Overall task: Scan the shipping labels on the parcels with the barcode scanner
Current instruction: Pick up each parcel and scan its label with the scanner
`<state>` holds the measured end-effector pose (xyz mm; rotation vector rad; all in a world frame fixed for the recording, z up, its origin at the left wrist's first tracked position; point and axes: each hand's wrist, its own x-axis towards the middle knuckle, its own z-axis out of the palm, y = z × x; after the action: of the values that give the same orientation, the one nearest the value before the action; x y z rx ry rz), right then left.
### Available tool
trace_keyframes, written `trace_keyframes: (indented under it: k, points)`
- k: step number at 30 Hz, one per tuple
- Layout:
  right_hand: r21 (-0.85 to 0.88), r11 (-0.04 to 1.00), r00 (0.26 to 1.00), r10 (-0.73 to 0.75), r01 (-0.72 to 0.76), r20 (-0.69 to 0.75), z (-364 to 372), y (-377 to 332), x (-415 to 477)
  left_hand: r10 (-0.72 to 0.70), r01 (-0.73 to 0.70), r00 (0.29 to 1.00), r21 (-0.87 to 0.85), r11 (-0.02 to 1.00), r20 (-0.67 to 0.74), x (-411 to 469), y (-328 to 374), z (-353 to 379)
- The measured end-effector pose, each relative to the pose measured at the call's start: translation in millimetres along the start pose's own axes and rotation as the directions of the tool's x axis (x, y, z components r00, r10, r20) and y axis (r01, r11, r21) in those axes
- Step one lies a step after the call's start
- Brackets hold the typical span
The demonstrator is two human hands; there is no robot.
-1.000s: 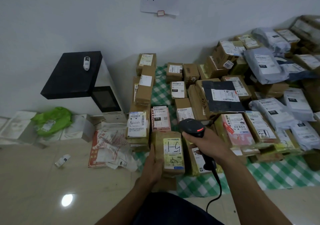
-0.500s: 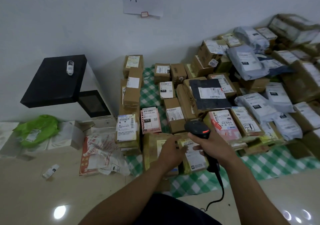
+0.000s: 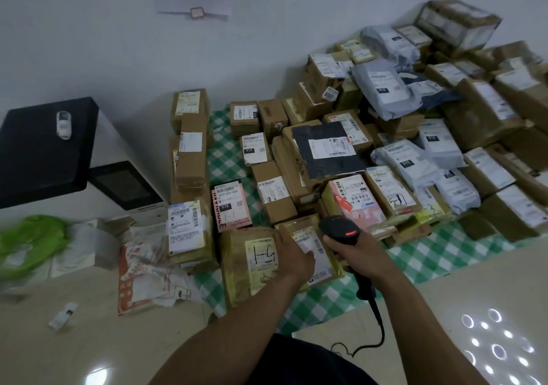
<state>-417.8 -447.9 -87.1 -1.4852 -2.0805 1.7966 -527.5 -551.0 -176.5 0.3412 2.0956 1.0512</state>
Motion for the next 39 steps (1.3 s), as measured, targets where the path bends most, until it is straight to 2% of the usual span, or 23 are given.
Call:
trace_keyframes:
  k: [4,8,14,19,21,24,26,34,39]
  points:
    - [-0.041,0.999,0.999,-0.004,0.006,0.033,8.0,6.0,2.8,-0.066,0.069,0.997,-0.099,0.993,0.033,-12.5,-6.2,1.3]
    - [-0.039,0.999,0.999,0.0,0.002,0.048,15.1,12.4,8.6,-0.141,0.146,0.987,-0.065,0.987,0.077,-13.7,-4.9,-4.9]
    - [-0.052,0.999,0.999,-0.001,0.003,0.034,26.1,18.0,18.8,-0.101,0.107,0.986,-0.046,0.993,0.129,-15.2,4.3,-12.9]
    - [-0.004,1.0,1.0,-0.003,0.003,0.022,28.2,14.5,18.4,-0.091,0.135,0.973,-0.204,0.97,0.212,-23.8,0.3,-14.0]
    - [0.004,1.0,0.999,-0.014,0.014,0.034,31.2,13.0,16.3,-0.053,0.098,0.979,-0.229,0.968,0.196,-28.0,-4.1,-12.8]
    - [0.011,1.0,0.999,-0.019,0.018,0.042,33.1,11.9,15.7,0.032,-0.015,0.988,-0.112,0.994,0.152,-36.8,-8.0,-12.3]
    - [0.028,1.0,0.999,-0.003,0.002,0.041,32.7,11.9,17.6,0.06,-0.051,0.994,-0.093,0.994,0.096,-33.4,-9.1,-15.2]
    - [0.02,1.0,0.996,0.014,-0.016,0.083,32.2,-2.4,26.1,0.01,-0.027,0.986,-0.097,0.995,-0.164,30.0,36.1,-66.3]
    - [0.051,0.998,0.994,0.035,-0.04,0.103,36.1,-9.8,39.9,-0.065,0.058,0.991,-0.063,0.996,-0.12,87.8,39.2,-79.8]
